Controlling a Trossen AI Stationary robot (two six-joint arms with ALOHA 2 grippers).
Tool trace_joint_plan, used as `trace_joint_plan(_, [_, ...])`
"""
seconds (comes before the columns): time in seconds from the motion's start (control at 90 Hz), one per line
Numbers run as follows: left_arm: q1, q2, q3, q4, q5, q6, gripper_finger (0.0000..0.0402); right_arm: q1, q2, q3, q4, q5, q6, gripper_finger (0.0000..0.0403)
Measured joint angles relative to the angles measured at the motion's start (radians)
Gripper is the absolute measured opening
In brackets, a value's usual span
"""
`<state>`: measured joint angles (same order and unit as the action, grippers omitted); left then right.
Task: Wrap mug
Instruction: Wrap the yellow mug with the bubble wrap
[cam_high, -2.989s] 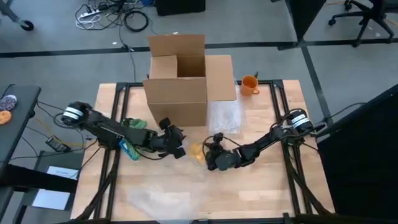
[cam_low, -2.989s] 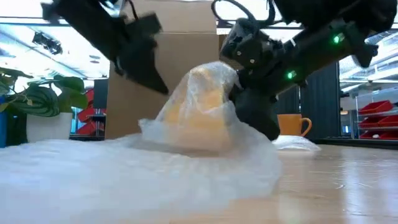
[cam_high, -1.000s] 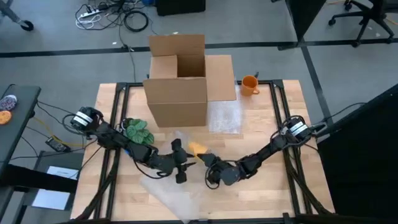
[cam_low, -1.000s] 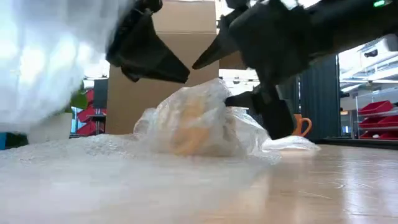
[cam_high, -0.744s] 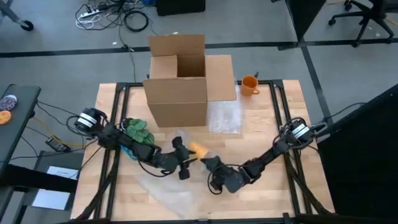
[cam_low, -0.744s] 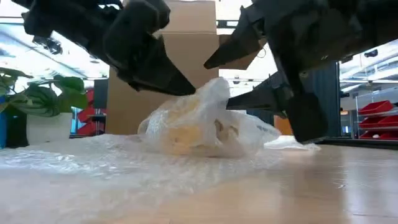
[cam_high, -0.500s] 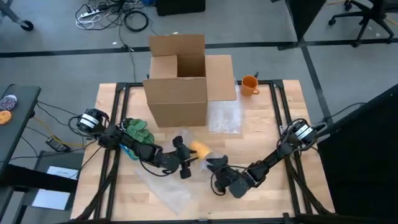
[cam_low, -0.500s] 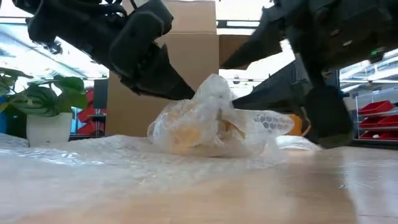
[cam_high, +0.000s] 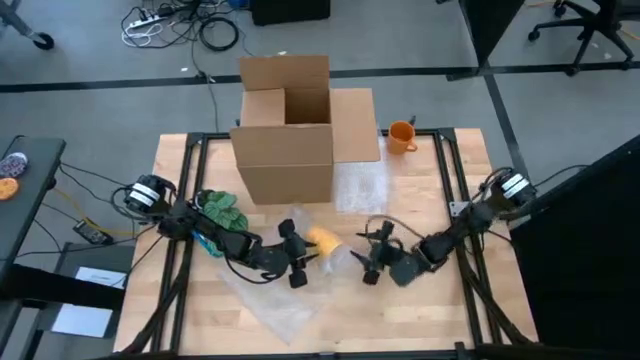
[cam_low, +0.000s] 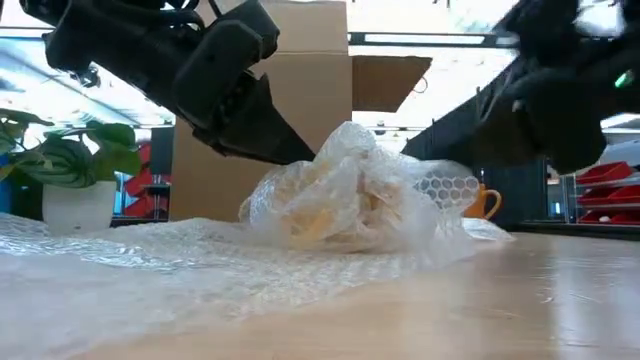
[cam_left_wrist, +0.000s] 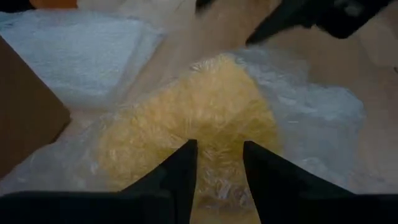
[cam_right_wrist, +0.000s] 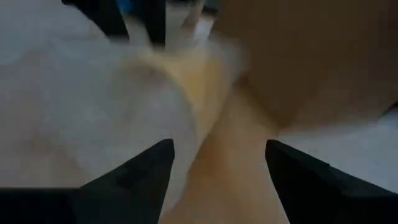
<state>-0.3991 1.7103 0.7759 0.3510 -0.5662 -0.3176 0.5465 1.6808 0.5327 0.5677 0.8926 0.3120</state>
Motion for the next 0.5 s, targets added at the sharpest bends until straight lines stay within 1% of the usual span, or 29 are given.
trace_joint_plan(0.044, [0.000, 0.000, 0.000, 0.001, 0.000, 0.000, 0.0117, -0.036, 0.020, -0.009, 0.029, -0.080, 0.046, 0.0235])
trace_joint_plan(0.089, [0.000, 0.000, 0.000, 0.002, 0.001, 0.000, 0.0117, -0.065, 0.050, -0.010, 0.079, -0.141, 0.058, 0.0235])
trace_joint_plan(0.211, [0.000, 0.000, 0.000, 0.001, 0.001, -0.004, 0.0117, -0.113, 0.142, 0.017, 0.266, -0.283, 0.006, 0.0237])
trace_joint_plan(0.267, [-0.001, 0.000, 0.000, -0.002, 0.000, -0.007, 0.0117, -0.126, 0.178, 0.043, 0.296, -0.288, -0.015, 0.0238])
trace_joint_plan(0.5, [-0.003, -0.002, 0.000, 0.002, 0.006, -0.008, 0.0117, -0.186, 0.295, 0.164, 0.298, -0.284, -0.051, 0.0228])
